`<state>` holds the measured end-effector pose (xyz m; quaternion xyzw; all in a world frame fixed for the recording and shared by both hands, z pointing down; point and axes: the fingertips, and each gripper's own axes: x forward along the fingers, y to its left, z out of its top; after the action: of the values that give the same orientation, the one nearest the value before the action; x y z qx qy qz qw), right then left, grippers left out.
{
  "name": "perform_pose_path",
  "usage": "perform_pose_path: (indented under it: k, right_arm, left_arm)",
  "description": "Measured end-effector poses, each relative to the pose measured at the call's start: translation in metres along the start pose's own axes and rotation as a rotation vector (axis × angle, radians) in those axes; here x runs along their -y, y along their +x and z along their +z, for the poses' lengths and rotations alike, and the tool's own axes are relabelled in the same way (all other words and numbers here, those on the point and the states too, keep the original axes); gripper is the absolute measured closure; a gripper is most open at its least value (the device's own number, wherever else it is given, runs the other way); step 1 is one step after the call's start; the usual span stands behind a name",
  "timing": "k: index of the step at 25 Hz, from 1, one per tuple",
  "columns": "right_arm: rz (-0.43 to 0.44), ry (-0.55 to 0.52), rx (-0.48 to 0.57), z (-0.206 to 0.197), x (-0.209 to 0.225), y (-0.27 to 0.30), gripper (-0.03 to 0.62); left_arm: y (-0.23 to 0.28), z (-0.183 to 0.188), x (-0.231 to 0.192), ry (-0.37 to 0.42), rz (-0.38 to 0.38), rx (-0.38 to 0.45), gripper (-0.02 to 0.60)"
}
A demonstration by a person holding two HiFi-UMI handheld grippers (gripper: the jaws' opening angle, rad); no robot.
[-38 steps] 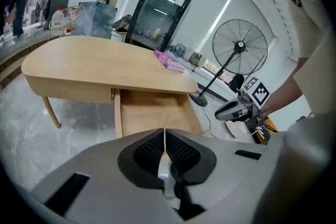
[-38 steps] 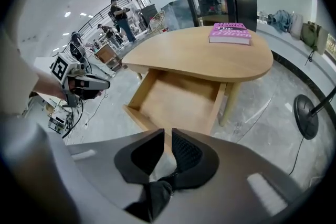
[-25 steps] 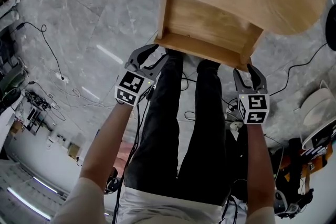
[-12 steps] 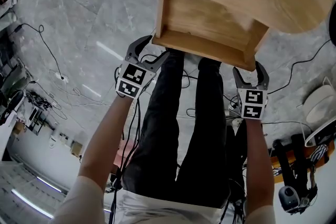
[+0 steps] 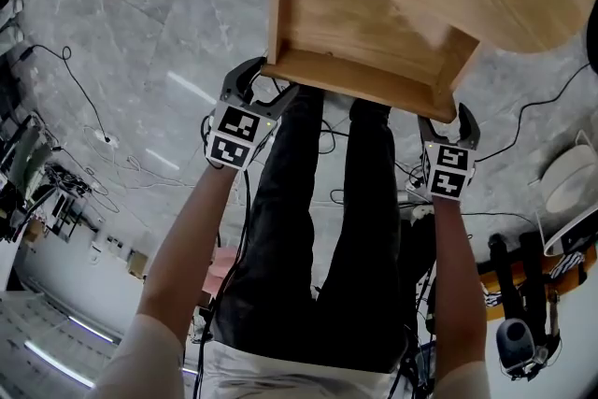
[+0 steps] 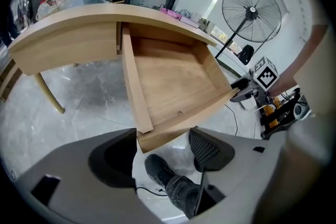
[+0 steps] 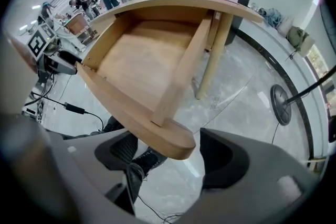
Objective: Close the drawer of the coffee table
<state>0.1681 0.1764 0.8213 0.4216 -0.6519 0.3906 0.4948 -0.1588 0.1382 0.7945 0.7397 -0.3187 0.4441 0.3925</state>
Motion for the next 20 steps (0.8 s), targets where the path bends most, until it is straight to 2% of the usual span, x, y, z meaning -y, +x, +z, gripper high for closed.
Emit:
perform_pose_path:
  k: [4,20]
  right_arm:
    - [-0.002,0.059,0.014,-0.0024,0.0003,0.0029,0.228]
    - [-0.035,0.044,0.019,-0.0010,0.0012,0.0000,0.243]
  left_arm:
    - [0.0007,-0.0015,0.0011,-0.020,0.011,0.007,0.267]
    - [-0.0021,-0.0006,0.0020,-0.024,0.013,0.007,0.267]
